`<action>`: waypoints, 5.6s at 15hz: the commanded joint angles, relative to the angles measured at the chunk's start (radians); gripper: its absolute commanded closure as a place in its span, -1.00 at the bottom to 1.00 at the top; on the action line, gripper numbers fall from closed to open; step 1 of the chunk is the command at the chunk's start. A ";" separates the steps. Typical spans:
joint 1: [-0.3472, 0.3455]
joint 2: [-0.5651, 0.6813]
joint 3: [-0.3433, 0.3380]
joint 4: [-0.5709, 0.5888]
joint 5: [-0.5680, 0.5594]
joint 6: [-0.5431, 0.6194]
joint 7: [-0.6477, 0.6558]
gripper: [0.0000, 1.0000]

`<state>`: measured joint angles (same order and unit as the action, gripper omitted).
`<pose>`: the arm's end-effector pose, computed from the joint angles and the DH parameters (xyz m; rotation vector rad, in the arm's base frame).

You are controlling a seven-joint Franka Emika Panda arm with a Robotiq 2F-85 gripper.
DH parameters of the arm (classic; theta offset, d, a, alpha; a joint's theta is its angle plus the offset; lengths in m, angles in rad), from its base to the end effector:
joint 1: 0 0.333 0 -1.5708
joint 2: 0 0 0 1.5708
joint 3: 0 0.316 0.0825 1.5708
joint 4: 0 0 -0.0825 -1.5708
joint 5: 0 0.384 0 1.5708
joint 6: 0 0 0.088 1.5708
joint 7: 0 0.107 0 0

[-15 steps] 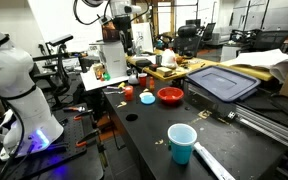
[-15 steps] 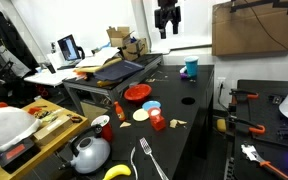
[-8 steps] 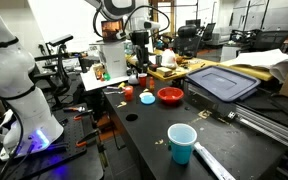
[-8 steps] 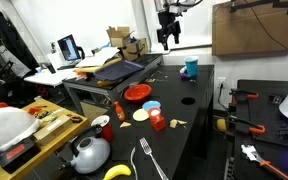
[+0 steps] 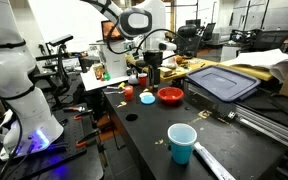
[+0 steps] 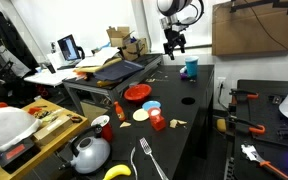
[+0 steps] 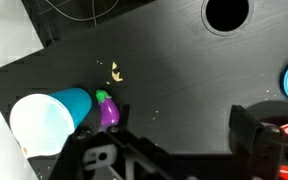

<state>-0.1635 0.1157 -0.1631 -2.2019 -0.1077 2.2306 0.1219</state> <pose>0.5056 -0.1743 0.3238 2.9921 -0.5731 -0.1462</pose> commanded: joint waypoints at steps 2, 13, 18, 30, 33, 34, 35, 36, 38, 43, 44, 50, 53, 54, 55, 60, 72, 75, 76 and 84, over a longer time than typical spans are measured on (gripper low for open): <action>-0.042 0.076 -0.044 0.070 0.012 0.019 -0.032 -1.00; -0.119 0.260 -0.106 0.165 0.010 0.123 -0.065 -1.00; -0.125 0.329 -0.118 0.202 0.004 0.155 -0.061 -1.00; -0.099 0.377 -0.135 0.218 -0.045 0.202 -0.045 0.76; -0.075 0.355 -0.146 0.214 -0.085 0.190 -0.029 1.00; -0.064 0.348 -0.152 0.213 -0.101 0.186 -0.019 1.00; -0.051 0.340 -0.162 0.212 -0.124 0.183 -0.002 0.99; -0.039 0.333 -0.170 0.211 -0.145 0.178 0.014 0.97; -0.011 0.308 -0.184 0.204 -0.191 0.170 0.043 0.97; 0.037 0.219 -0.164 0.174 -0.257 0.189 0.058 0.97; 0.044 0.201 -0.153 0.167 -0.257 0.193 0.053 0.97; 0.088 0.090 -0.057 0.103 -0.225 0.202 0.030 0.97; 0.110 0.067 0.005 0.088 -0.200 0.200 0.022 0.97; 0.118 0.068 0.026 0.092 -0.189 0.197 0.018 0.97; 0.128 0.070 0.047 0.100 -0.182 0.193 0.014 0.97; 0.190 0.105 0.134 0.146 -0.159 0.175 -0.001 0.97; 0.299 0.143 0.267 0.189 -0.130 0.130 -0.132 0.97; 0.299 0.147 0.306 0.200 -0.058 0.076 -0.226 0.97; 0.302 0.149 0.316 0.203 -0.040 0.057 -0.250 0.97; 0.375 0.183 0.363 0.248 -0.065 -0.017 -0.264 0.97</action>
<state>0.1860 0.2759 0.1893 -1.9964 -0.1625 2.2540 -0.1303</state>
